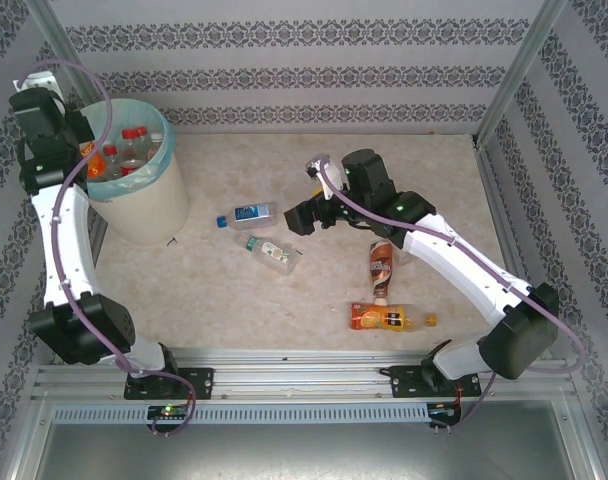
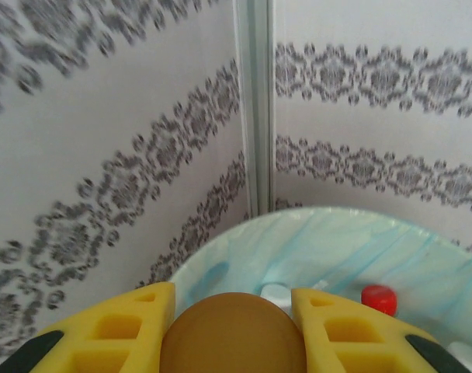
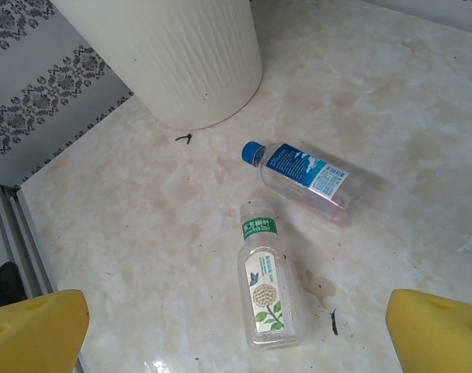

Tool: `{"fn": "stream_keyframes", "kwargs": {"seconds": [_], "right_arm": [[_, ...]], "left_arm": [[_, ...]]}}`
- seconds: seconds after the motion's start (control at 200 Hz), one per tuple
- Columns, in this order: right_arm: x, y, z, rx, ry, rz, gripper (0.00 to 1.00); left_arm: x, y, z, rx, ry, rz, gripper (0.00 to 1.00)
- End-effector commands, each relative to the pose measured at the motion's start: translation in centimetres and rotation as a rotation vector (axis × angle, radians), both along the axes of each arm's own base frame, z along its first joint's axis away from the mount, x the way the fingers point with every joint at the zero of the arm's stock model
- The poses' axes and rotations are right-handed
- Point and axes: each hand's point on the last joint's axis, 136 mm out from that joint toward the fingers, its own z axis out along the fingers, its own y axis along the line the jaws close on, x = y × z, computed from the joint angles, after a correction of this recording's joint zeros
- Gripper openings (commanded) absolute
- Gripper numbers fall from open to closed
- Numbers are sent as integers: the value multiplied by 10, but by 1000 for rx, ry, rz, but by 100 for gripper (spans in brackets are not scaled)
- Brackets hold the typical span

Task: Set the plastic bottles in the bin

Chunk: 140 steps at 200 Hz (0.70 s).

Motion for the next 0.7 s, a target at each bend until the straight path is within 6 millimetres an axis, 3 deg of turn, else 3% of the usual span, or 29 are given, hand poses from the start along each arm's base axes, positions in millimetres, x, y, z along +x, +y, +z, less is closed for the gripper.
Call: {"fn": "stream_keyframes", "kwargs": {"seconds": [0.0, 0.185, 0.405, 0.614, 0.659, 0.694], "right_arm": [[-3, 6, -9, -16, 9, 30, 98], [-1, 6, -12, -17, 13, 21, 98], [2, 11, -18, -15, 41, 23, 98], [3, 11, -22, -22, 50, 15, 98], [3, 11, -23, -25, 54, 14, 98], [3, 11, -23, -25, 56, 13, 98]], "left_arm": [[12, 6, -7, 84, 4, -26, 0], [27, 8, -63, 90, 99, -74, 0], [44, -5, -122, -32, 207, -181, 0], [51, -3, -152, -76, 287, -191, 0], [53, -5, -147, -85, 275, -197, 10], [53, -7, -140, -93, 255, -203, 25]]}}
